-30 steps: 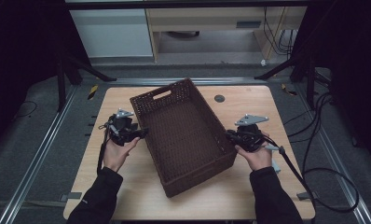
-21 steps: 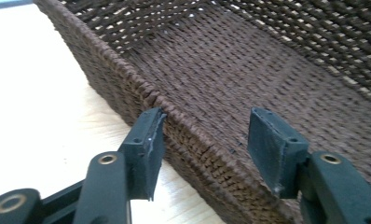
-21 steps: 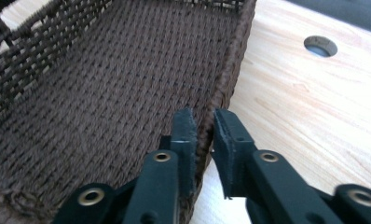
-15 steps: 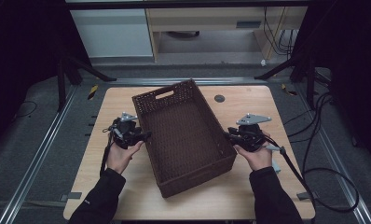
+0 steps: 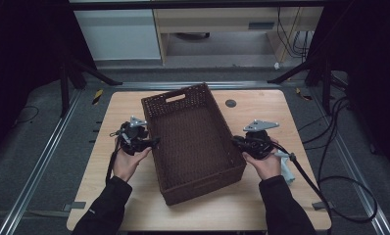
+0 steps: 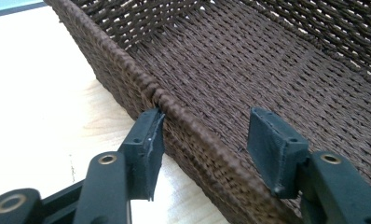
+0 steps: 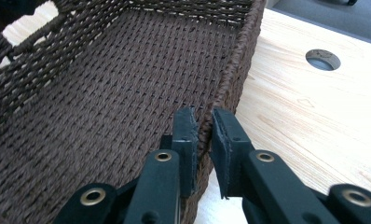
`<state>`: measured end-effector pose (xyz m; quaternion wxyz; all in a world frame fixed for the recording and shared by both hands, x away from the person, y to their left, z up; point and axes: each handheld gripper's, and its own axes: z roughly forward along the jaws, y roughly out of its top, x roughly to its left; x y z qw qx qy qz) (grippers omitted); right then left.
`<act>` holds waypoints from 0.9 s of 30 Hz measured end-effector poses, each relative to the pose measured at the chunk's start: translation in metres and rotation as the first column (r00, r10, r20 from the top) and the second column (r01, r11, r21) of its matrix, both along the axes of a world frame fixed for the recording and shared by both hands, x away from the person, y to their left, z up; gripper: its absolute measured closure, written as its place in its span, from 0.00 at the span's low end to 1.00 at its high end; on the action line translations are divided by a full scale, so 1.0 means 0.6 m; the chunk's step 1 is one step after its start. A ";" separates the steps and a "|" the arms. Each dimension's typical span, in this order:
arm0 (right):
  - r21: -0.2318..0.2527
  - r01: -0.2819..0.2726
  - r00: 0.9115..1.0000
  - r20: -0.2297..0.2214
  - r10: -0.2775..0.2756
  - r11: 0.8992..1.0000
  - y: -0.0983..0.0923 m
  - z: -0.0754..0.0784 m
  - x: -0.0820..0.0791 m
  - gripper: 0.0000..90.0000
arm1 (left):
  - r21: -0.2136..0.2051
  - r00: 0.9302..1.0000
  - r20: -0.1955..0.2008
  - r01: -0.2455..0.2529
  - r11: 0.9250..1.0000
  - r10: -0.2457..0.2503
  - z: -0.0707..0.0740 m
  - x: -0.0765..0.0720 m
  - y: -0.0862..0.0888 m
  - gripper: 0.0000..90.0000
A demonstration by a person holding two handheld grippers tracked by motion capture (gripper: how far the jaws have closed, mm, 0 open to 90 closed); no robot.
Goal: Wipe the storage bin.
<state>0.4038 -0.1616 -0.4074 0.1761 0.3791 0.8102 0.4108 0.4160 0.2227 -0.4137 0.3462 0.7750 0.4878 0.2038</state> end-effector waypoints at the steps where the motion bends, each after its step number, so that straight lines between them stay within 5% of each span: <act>1: -0.003 -0.005 1.000 0.000 0.005 1.000 0.000 0.000 -0.003 0.89 | -0.007 1.000 -0.003 0.000 1.000 0.000 0.000 -0.003 0.000 0.48; 7: -0.003 -0.038 0.999 -0.025 0.038 0.999 0.002 0.006 -0.018 0.87 | -0.024 0.999 -0.031 0.004 1.000 -0.004 -0.008 -0.011 -0.004 0.45; 10: 0.002 -0.002 1.000 0.006 0.002 1.000 -0.001 0.007 -0.013 0.74 | -0.008 0.999 -0.034 -0.007 1.000 0.007 -0.012 -0.008 -0.003 0.53; 13: 0.008 0.016 1.000 0.023 -0.016 1.000 -0.001 0.007 -0.011 0.72 | -0.026 0.998 -0.056 -0.013 1.000 0.011 -0.014 -0.004 0.000 0.56; 18: 0.025 0.028 1.000 0.012 -0.029 0.999 0.006 -0.003 0.001 0.69 | -0.001 0.999 -0.037 -0.012 1.000 0.012 -0.015 0.005 -0.001 0.59; 23: 0.053 -0.001 1.000 -0.018 0.002 0.999 0.012 -0.008 0.002 0.82 | -0.014 0.999 -0.039 -0.010 1.000 0.010 -0.017 0.007 0.002 0.59; 27: 0.032 -0.003 1.000 -0.019 0.003 0.999 0.014 -0.005 -0.003 0.83 | -0.022 0.998 -0.064 -0.007 1.000 0.005 -0.018 0.003 0.001 0.53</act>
